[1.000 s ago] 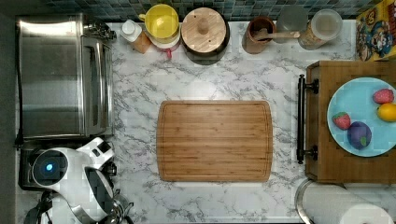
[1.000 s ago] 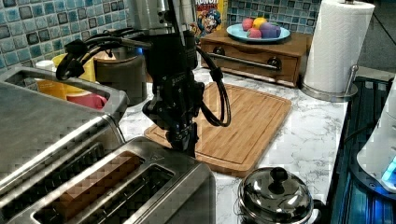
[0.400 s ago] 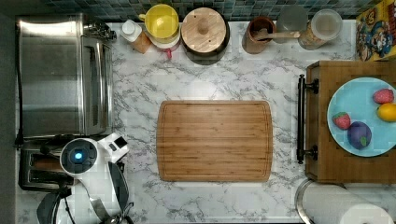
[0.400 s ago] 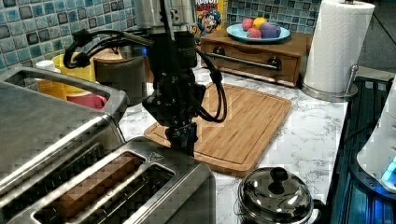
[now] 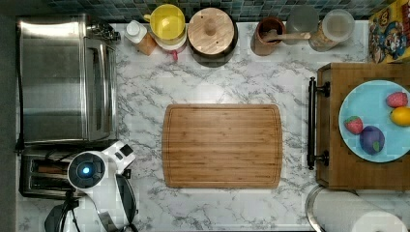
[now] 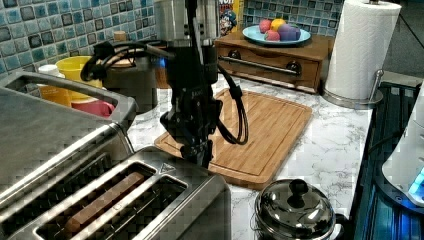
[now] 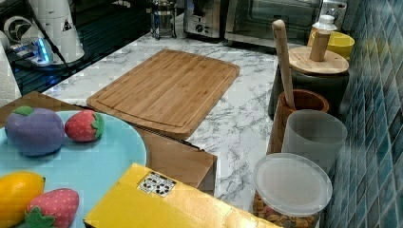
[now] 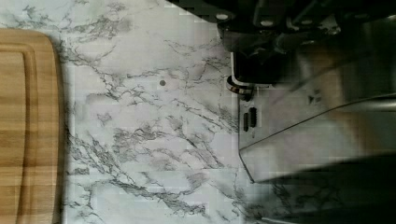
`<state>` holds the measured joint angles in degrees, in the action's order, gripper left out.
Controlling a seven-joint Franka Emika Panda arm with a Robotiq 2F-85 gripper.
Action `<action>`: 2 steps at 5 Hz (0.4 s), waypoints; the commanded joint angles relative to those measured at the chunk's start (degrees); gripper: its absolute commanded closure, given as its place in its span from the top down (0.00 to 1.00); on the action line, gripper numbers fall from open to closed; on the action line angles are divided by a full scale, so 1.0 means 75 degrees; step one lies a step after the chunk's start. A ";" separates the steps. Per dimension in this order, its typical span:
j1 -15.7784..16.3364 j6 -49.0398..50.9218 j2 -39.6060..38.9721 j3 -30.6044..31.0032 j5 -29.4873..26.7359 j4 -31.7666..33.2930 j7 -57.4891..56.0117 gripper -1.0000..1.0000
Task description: Turn on the toaster.
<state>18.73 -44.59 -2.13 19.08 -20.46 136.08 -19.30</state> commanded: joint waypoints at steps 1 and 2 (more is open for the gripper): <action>-0.0262 -0.0610 -0.2644 -0.0766 0.0570 0.0899 0.0218 0.00; -0.0747 -0.0401 -0.2180 -0.0577 0.0303 0.0933 -0.0217 0.00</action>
<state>18.76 -39.03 -7.76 16.76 -20.91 130.26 -19.85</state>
